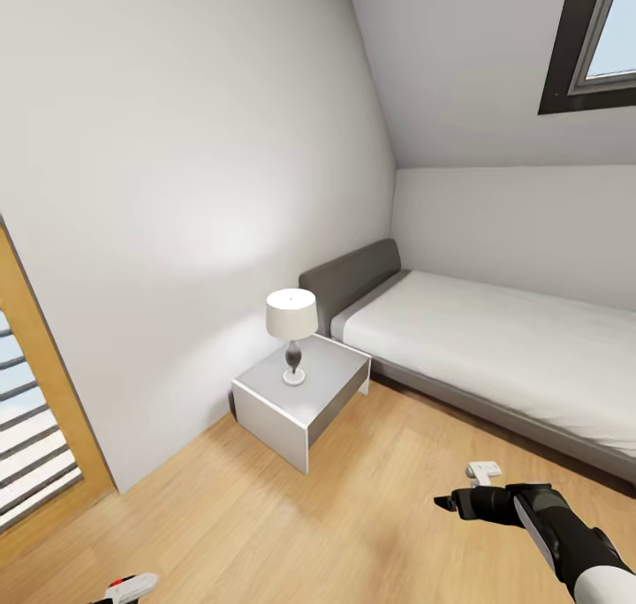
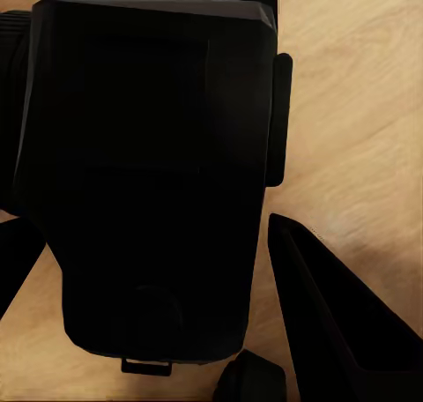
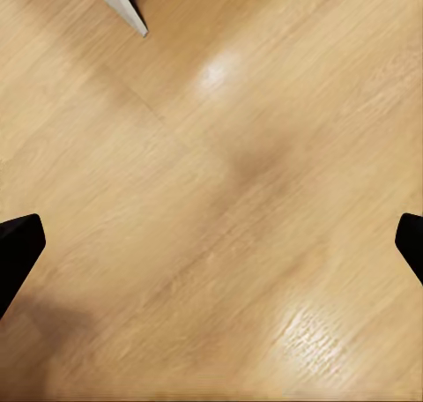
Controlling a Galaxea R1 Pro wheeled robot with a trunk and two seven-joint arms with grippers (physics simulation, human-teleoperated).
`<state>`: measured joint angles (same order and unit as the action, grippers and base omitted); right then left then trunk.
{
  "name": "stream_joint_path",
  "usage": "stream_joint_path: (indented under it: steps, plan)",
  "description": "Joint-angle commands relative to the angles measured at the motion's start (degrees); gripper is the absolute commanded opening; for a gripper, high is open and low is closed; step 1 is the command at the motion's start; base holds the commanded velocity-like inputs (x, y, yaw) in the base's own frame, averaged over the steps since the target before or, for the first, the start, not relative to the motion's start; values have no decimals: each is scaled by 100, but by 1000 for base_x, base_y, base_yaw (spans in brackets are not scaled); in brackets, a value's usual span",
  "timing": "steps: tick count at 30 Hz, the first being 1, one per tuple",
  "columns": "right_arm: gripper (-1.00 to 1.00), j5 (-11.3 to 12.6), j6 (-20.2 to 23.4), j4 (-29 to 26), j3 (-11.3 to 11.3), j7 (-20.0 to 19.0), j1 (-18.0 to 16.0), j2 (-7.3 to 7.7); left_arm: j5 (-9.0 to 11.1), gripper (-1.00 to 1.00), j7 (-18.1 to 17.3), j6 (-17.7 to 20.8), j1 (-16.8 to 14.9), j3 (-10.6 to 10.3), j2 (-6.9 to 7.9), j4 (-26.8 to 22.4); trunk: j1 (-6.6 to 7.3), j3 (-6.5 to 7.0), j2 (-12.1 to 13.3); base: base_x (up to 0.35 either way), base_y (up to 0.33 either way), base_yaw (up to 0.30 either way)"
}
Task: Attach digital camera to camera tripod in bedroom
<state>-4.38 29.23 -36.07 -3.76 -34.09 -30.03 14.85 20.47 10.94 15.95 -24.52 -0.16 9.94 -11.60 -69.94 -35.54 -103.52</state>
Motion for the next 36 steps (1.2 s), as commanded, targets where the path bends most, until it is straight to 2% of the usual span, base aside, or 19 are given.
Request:
stream_joint_path:
  steps: [1, 2, 4, 5, 6, 7, 8, 9, 13, 24, 30, 36]
  plan:
    - [100, -46, -29, 95, -28, -11, -3, 1, 17, -100, 22, 38, 0, -5, 0, 73, 23, 13, 39, 0, 0, 0]
    - [100, -46, -105, 235, -28, 44, -3, 2, 18, -100, 22, 36, 0, -3, 0, 179, 45, 30, 79, 0, 0, 0]
    - [100, -46, -444, 869, -28, 283, -3, -4, 21, -100, 16, 26, 0, 2, -4, 444, 89, 66, 159, 0, 0, 0]
    - [100, -46, -816, 1448, -28, 493, -3, -11, 29, -100, 15, 20, 0, 8, -21, 612, 111, 84, 199, 0, 0, 0]
    - [100, -51, -1697, 2637, -20, 933, -3, -79, 42, -100, 14, -51, 5, 19, -94, 938, 133, 102, 239, 0, 0, 0]
    - [100, -52, -2243, 3225, -11, 1220, 0, -134, 47, -100, 11, -170, 11, 22, -159, 1046, 155, 120, 279, 0, 0, 0]
    - [100, -53, -2518, 3425, -5, 1400, 6, -159, 46, -100, 8, -260, 23, 23, -209, 1086, 177, 138, 319, 0, 0, 0]
    - [100, -54, -2862, 3669, 0, 1733, 178, -185, 52, -100, 6, -411, 31, 24, -321, 1133, 199, 156, 359, 0, 0, 0]
    - [100, -50, -2990, 3762, -1, 1877, 499, -191, 60, -100, -21, -468, 34, 29, -370, 1152, 287, 228, 520, 0, 0, 0]
    - [100, -46, -3066, 3799, -1, 1949, 905, -210, 71, -100, -94, -519, 106, 29, -403, 1160, 528, 425, 961, 0, 0, 0]
    - [100, -46, -3076, 3801, 0, 2066, 1152, -212, 68, -100, -266, -523, 458, 25, -448, 1160, 660, 533, 1202, 0, 0, 0]
    - [100, -46, -3094, 3801, -1, 2186, 1254, -218, 56, -100, -500, -533, 784, 25, -489, 1160, 792, 641, 1442, 0, 0, 0]
